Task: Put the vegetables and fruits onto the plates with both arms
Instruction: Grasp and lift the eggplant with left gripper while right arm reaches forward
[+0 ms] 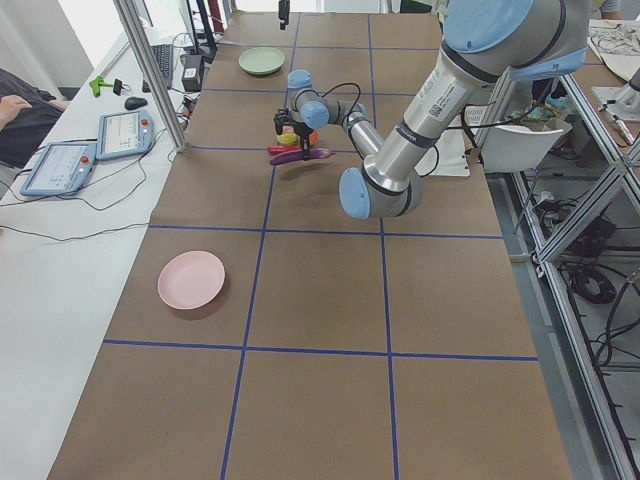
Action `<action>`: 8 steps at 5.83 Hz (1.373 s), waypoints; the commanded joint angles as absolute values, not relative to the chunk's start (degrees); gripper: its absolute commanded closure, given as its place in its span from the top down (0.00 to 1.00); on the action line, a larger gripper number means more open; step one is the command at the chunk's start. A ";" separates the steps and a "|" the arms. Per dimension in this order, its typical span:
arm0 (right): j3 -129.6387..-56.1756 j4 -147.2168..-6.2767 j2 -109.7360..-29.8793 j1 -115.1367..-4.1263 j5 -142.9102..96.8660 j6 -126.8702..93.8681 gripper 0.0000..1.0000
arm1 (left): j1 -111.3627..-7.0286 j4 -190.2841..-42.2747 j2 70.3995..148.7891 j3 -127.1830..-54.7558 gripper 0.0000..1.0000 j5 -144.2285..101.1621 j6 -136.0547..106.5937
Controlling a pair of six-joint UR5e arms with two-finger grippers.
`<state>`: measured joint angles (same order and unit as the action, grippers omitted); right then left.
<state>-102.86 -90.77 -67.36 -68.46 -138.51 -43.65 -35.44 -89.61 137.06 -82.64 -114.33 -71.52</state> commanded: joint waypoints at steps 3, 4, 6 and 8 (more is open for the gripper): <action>-100.74 -90.70 -57.59 -51.63 -124.05 -62.29 1.00 | -45.67 -80.95 133.79 -87.28 0.00 -117.68 -58.23; -98.46 -90.62 -54.61 -49.16 -121.66 -64.05 1.00 | -48.75 -80.86 132.64 -87.19 0.00 -117.77 -52.70; -91.00 -90.35 -48.72 -45.81 -120.60 -63.81 1.00 | -56.30 -80.86 129.22 -86.75 0.00 -121.55 -43.20; -85.96 -90.26 -42.64 -42.29 -117.08 -64.25 1.00 | -60.80 -80.86 127.09 -85.18 0.00 -121.38 -33.09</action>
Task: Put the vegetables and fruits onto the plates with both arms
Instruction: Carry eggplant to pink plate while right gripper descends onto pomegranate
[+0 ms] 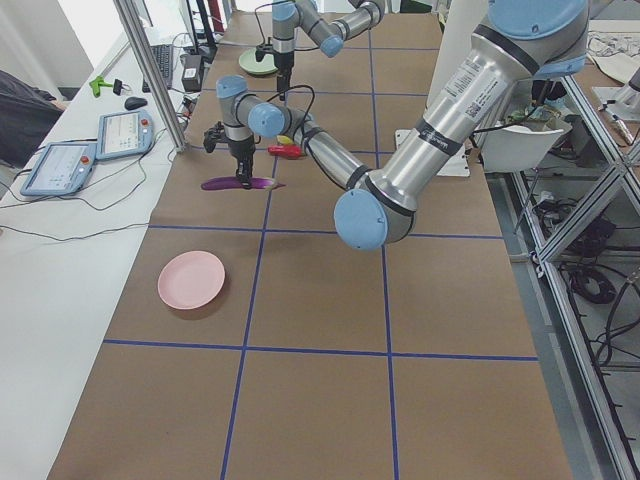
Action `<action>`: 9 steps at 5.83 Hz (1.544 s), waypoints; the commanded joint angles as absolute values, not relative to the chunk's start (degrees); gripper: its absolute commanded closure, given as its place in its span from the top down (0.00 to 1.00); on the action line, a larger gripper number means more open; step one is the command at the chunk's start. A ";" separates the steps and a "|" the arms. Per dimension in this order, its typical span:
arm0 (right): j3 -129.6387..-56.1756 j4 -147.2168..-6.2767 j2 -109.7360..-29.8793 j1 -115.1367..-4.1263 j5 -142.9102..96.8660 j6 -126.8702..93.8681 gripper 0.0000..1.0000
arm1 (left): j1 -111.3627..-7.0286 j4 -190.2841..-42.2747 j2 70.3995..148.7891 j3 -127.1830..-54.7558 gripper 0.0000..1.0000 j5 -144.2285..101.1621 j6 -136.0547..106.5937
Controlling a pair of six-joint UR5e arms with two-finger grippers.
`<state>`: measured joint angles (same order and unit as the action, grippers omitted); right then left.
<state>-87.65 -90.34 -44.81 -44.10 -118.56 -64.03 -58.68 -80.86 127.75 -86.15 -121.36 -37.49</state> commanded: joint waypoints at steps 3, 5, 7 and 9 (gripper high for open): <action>-84.38 -90.44 -42.71 -35.96 -115.14 -66.00 1.00 | -63.19 -80.95 127.09 -83.15 0.00 -121.38 -29.80; -80.88 -90.44 -40.88 -34.46 -114.87 -66.36 1.00 | -63.72 -81.04 127.00 -82.79 0.00 -121.38 -29.62; -79.46 -90.44 -40.87 -33.22 -113.65 -66.27 1.00 | -64.24 -81.21 127.09 -82.18 0.00 -121.11 -29.62; -79.19 -90.44 -40.87 -33.13 -113.64 -66.27 1.00 | -65.04 -81.03 127.00 -81.92 0.00 -121.20 -27.16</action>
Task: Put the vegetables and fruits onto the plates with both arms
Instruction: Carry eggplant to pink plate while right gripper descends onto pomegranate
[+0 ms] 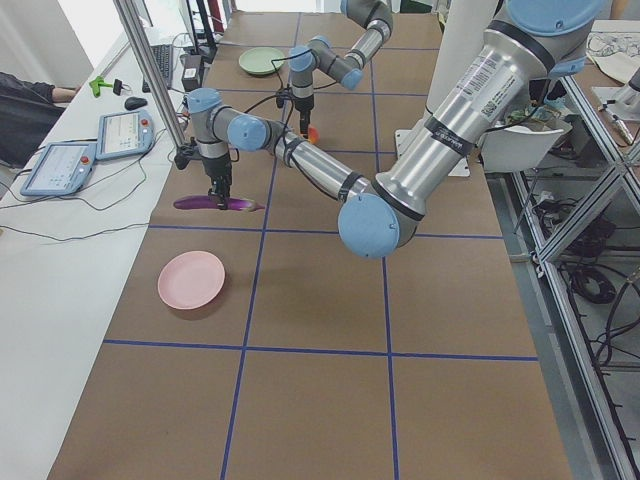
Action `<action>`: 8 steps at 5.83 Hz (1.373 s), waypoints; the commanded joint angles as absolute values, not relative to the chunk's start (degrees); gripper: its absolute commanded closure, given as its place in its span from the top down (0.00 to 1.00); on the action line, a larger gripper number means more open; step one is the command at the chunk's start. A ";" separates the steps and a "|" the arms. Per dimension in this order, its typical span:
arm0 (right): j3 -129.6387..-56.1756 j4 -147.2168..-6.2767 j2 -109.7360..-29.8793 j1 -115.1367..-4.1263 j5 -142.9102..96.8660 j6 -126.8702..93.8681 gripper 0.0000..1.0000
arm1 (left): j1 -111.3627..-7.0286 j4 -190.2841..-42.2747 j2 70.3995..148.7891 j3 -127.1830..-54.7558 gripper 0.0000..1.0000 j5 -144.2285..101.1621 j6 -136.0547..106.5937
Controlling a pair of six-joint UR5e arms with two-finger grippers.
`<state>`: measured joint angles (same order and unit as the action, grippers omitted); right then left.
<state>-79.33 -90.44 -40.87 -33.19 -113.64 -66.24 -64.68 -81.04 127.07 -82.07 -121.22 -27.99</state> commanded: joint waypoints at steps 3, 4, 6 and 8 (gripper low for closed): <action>-78.05 -90.35 -40.96 -33.13 -113.73 -66.00 1.00 | -65.30 -81.04 127.09 -82.00 0.00 -121.38 -27.16; -77.61 -90.26 -40.96 -33.05 -113.82 -65.92 1.00 | -65.65 -81.04 127.09 -82.00 0.00 -121.38 -27.16; -77.61 -90.09 -40.96 -33.05 -114.26 -65.83 0.98 | -66.18 -80.95 127.09 -82.09 0.00 -121.38 -27.16; -77.69 -89.65 -40.96 -33.05 -114.17 -66.53 0.59 | -66.62 -80.95 127.09 -82.26 0.00 -121.46 -27.07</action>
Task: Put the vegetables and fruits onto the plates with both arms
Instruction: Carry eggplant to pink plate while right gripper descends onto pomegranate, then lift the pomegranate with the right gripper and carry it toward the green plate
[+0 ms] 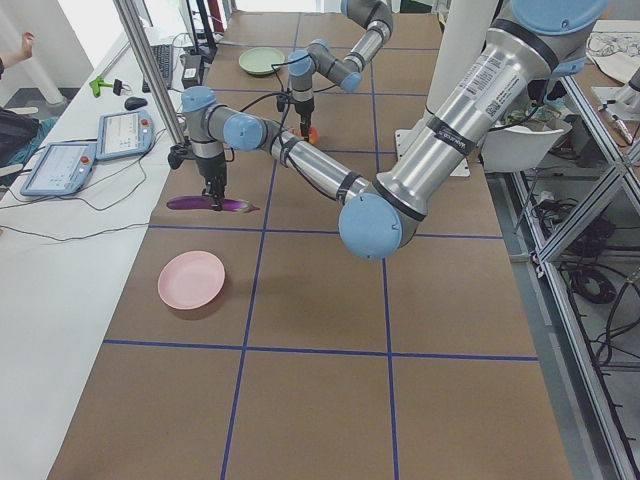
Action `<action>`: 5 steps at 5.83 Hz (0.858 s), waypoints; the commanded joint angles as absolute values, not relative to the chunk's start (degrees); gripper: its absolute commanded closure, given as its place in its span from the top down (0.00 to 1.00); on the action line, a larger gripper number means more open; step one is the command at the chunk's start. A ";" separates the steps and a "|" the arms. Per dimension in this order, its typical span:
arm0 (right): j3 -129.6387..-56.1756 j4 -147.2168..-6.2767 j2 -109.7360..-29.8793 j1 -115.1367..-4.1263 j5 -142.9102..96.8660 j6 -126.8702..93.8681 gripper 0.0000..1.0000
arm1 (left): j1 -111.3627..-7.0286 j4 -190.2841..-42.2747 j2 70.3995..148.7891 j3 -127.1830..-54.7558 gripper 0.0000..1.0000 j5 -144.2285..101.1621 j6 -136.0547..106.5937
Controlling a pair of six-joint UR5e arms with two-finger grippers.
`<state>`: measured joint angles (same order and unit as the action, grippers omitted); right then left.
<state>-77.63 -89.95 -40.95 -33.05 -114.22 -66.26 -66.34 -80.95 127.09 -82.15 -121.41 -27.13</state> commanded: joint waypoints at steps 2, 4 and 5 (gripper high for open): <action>-78.83 -86.75 -40.96 -33.57 -115.56 -69.25 0.00 | -68.72 -79.56 127.09 -82.09 0.00 -121.47 -23.07; -87.49 -91.54 -41.22 -38.21 -123.03 -69.26 0.00 | -69.61 -80.93 127.26 -75.55 0.00 -120.85 -17.00; -92.24 -94.98 -41.22 -41.36 -125.40 -69.26 0.00 | -69.70 -88.08 127.70 -67.67 0.00 -117.46 -15.05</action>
<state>-87.66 -91.72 -41.20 -38.60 -122.97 -69.24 -69.55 -82.96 127.37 -74.29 -119.88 -17.44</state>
